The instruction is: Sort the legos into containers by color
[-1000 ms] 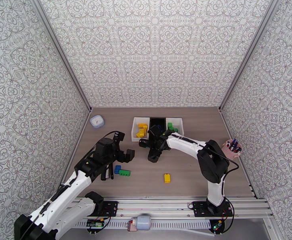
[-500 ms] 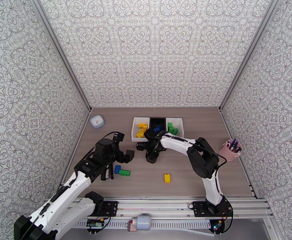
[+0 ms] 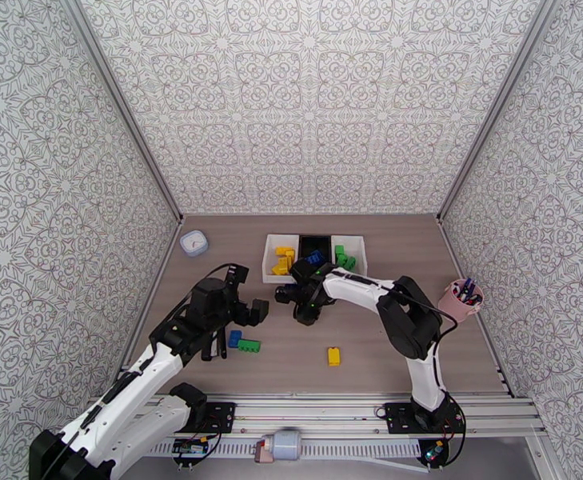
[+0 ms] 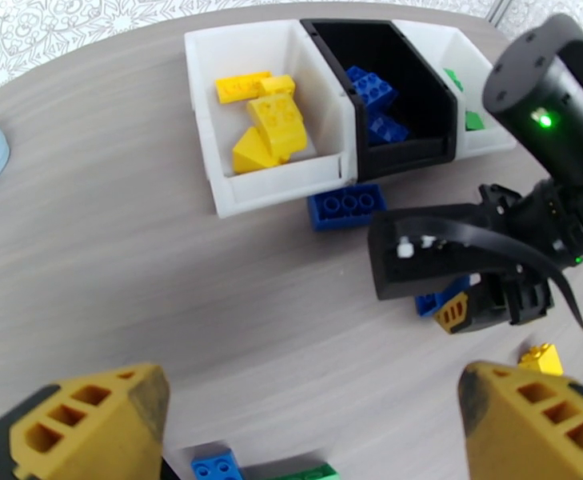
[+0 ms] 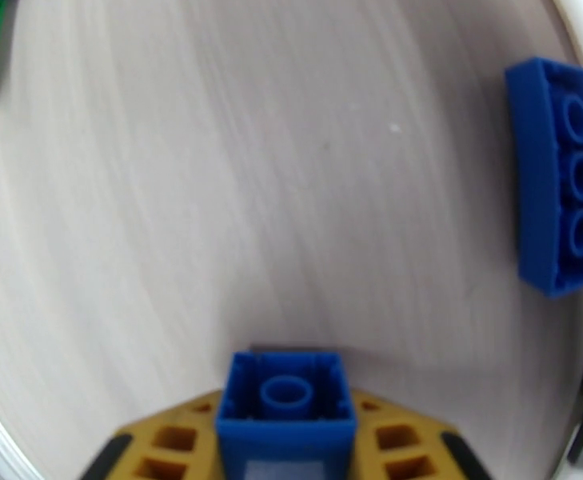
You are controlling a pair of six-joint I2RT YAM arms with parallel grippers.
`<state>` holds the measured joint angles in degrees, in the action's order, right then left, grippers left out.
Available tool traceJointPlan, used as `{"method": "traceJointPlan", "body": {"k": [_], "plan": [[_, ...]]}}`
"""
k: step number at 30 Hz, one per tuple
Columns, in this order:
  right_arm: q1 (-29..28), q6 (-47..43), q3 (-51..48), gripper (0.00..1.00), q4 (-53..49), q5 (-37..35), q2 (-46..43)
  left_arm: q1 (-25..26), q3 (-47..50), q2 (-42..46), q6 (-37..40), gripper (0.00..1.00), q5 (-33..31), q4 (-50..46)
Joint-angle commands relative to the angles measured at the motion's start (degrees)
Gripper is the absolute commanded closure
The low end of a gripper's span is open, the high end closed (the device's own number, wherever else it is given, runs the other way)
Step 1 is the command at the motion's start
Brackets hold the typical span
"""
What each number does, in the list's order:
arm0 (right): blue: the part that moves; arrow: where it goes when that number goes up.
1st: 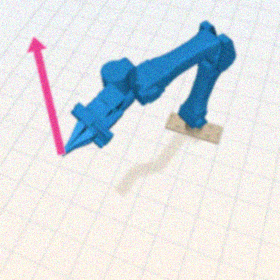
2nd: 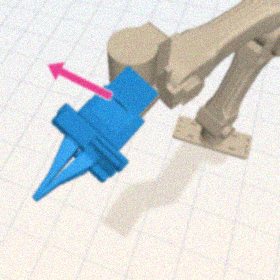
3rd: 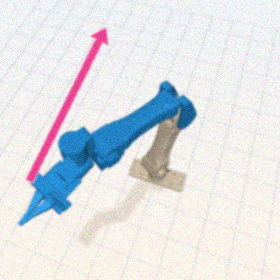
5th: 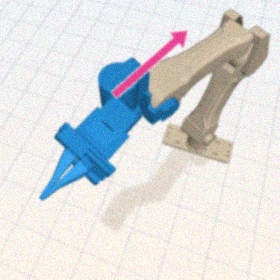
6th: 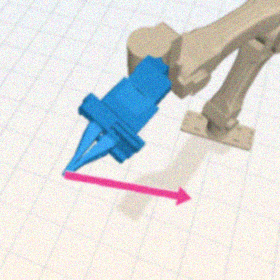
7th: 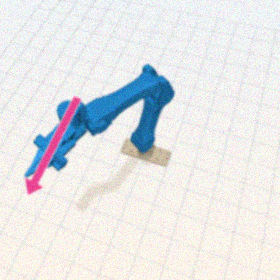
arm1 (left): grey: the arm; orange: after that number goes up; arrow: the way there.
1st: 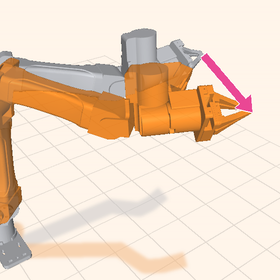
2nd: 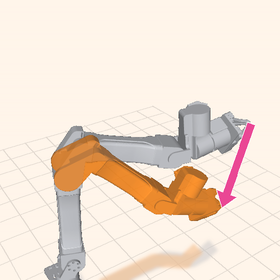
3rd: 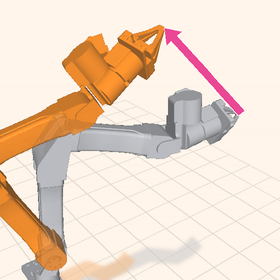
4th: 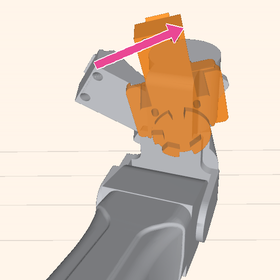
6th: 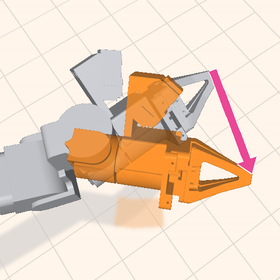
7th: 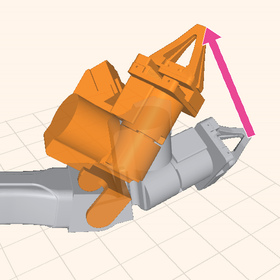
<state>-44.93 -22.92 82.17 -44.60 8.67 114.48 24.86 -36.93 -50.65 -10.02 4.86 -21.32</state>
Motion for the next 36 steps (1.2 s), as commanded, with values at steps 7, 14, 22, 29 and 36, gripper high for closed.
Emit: {"method": "traceJointPlan", "body": {"k": [7, 14, 22, 29, 36], "plan": [[5.72, 19.25, -6.70, 0.71, 13.31, -3.53, -13.45, 3.49, 0.78, -1.29, 1.01, 0.00, -1.37, 5.10], [11.68, 31.13, -2.89, 0.73, 20.73, -9.64, -12.07, 9.06, 0.56, -5.16, -0.02, 0.00, -4.49, 9.38], [14.50, 31.86, 10.39, 0.72, 20.50, -12.05, 1.07, 12.02, -0.14, -8.40, -1.25, 0.00, -6.67, 12.57], [15.46, 31.10, 20.67, 0.70, 17.54, -12.42, 9.83, 12.84, -0.21, -8.52, -1.11, 0.00, -7.77, 12.79], [15.53, 29.27, 18.63, 0.35, 18.00, -12.80, 6.68, 13.11, -0.69, -9.15, -2.71, 0.00, -9.48, 14.44]]}}
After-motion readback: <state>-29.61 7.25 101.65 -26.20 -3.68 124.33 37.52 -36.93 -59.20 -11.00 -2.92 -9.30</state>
